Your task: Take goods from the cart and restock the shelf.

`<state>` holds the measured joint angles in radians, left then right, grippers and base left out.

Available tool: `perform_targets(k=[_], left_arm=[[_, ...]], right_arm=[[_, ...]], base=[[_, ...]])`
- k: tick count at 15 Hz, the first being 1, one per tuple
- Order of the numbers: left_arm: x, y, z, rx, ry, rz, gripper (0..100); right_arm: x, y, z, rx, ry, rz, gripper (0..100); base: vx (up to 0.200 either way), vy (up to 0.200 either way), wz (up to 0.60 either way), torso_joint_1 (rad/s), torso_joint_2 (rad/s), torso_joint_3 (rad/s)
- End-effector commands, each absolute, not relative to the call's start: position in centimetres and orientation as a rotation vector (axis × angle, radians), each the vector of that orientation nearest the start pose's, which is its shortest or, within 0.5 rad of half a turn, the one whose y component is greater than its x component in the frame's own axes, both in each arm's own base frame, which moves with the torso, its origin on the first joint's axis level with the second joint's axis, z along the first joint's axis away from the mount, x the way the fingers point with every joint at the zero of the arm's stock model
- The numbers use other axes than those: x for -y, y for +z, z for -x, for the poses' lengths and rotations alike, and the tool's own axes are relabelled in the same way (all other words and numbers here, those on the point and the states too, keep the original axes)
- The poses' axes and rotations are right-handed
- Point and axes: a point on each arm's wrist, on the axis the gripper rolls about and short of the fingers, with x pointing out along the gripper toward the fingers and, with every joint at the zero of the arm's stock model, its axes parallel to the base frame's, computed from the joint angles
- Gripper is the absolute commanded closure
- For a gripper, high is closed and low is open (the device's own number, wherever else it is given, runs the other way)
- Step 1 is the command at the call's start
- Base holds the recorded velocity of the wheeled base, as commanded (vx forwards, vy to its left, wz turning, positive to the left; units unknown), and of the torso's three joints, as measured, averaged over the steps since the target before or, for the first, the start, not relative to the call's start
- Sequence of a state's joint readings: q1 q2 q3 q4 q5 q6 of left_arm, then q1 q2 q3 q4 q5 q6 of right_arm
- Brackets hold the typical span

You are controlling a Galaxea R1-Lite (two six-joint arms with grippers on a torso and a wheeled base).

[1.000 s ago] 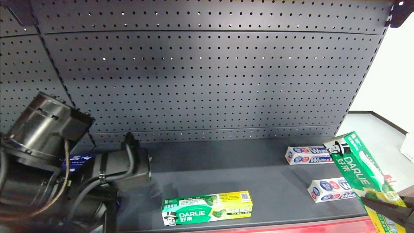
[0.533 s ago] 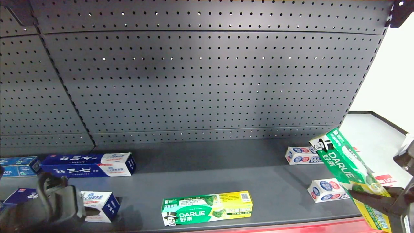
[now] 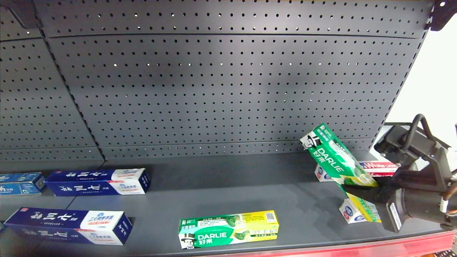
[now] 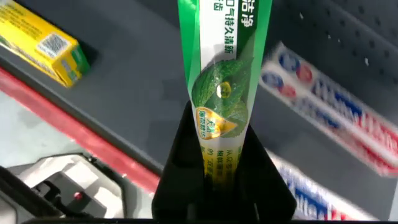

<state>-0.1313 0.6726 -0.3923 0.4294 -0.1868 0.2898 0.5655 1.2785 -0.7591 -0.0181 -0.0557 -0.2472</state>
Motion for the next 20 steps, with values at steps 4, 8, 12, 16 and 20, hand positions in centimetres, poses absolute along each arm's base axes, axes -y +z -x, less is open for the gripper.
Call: perform_targets(k=[4, 8, 12, 16, 20], left_arm=[[0.2, 10.0, 1.4, -0.477, -0.282, -0.171, 0], [0.1, 9.9, 2.1, -0.419, -0.263, -0.093, 0], [0.1, 9.8, 2.3, -0.399, -0.263, -0.045, 0], [0.1, 9.8, 2.4, -0.389, -0.264, -0.039, 0], [0.2, 9.8, 2.4, -0.39, -0.298, -0.021, 0]], right_arm=[[-14.1, 21.0, -19.2, -0.44, 0.675, 0.424, 100], [-15.7, 20.5, -20.9, -0.411, 0.781, 0.474, 100], [-17.5, 20.3, -23.0, -0.389, 0.853, 0.513, 100], [-19.5, 19.8, -24.6, -0.392, 0.91, 0.586, 100], [-20.2, 21.6, -25.0, -0.483, 0.978, 0.605, 100]], base=[[0.0, 0.0, 0.0, 0.0, 0.0, 0.0], [0.0, 0.0, 0.0, 0.0, 0.0, 0.0], [0.0, 0.0, 0.0, 0.0, 0.0, 0.0], [0.0, 0.0, 0.0, 0.0, 0.0, 0.0], [0.0, 0.0, 0.0, 0.0, 0.0, 0.0]])
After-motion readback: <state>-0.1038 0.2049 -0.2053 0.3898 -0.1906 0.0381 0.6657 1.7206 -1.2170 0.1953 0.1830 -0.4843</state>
